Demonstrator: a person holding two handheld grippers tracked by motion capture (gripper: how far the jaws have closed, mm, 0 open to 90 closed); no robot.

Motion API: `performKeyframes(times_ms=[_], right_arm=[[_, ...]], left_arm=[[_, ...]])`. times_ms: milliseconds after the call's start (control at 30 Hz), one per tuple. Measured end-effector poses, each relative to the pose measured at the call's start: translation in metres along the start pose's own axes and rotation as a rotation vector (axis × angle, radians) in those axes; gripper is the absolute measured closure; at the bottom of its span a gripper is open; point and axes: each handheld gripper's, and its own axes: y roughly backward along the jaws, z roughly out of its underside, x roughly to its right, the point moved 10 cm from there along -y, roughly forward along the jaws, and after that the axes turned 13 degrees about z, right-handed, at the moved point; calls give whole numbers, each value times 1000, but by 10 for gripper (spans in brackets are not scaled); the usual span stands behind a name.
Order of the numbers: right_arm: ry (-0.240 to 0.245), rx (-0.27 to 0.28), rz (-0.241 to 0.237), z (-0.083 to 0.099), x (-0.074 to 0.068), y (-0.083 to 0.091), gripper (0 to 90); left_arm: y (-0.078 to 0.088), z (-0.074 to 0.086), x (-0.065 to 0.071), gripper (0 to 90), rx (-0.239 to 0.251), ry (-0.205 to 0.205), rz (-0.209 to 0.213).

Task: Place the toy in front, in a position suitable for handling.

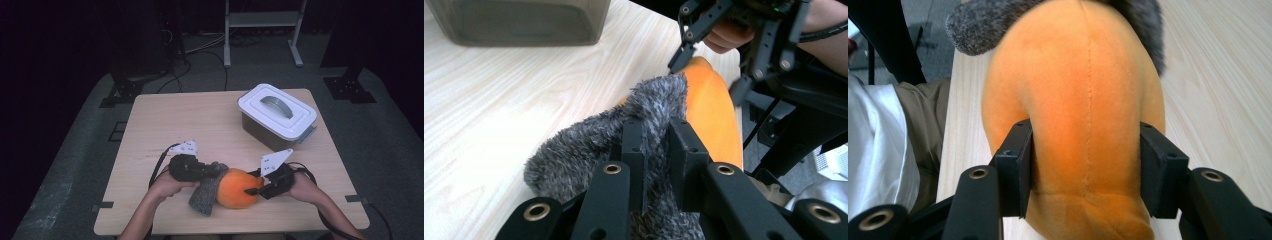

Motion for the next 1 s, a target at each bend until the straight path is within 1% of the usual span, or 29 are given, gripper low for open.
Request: performKeyframes(times_ms=[100, 200, 267, 333, 467, 533, 567, 600, 667, 700, 733, 767, 800, 833, 900, 933, 1000], right_arm=[[-40, 6, -5, 6, 7, 3, 405], [-76, -32, 5, 6, 10, 2, 306], [-82, -59, 11, 3, 8, 2, 268], [-65, -71, 11, -1, 4, 3, 247], [0, -85, 28, -12, -5, 1, 223], [1, -93, 25, -18, -11, -2, 210], [12, -91, 25, -21, -12, -4, 207], [12, -89, 25, -24, -13, -7, 214], [2, -95, 19, -23, -14, -11, 318], [6, -83, 15, -23, -13, -12, 383], [8, -58, 17, -24, -12, -12, 444], [19, -22, 26, -27, -10, -11, 477], [13, 2, 26, -29, -10, -12, 492], [18, 15, 26, -32, -10, -13, 501], [21, 26, 27, -35, -10, -15, 508], [39, 38, 27, -43, -11, -21, 510], [41, 46, 24, -50, -11, -26, 510]], left_arm=[[-7, 1, 2, 789, 13, 15, 35], [-11, -1, 3, 789, 30, 20, 47], [-11, -2, 2, 789, 36, 21, 43], [-12, -3, 3, 788, 38, 22, 45], [-16, -5, 7, 789, 40, 17, 59], [-17, -6, 8, 788, 47, 18, 65], [-19, -6, 10, 788, 45, 10, 69], [-19, -6, 10, 788, 44, 9, 66], [-16, -3, 8, 789, 42, 11, 57], [-13, -2, 7, 788, 48, 18, 54], [-11, 0, 6, 788, 60, 26, 51], [-7, 0, 6, 789, 76, 32, 55], [-4, 2, 6, 789, 87, 37, 58], [-2, 3, 6, 789, 88, 38, 52], [1, 4, 5, 789, 91, 38, 46], [10, 5, 5, 789, 104, 39, 34], [20, 5, 4, 789, 110, 38, 9]])
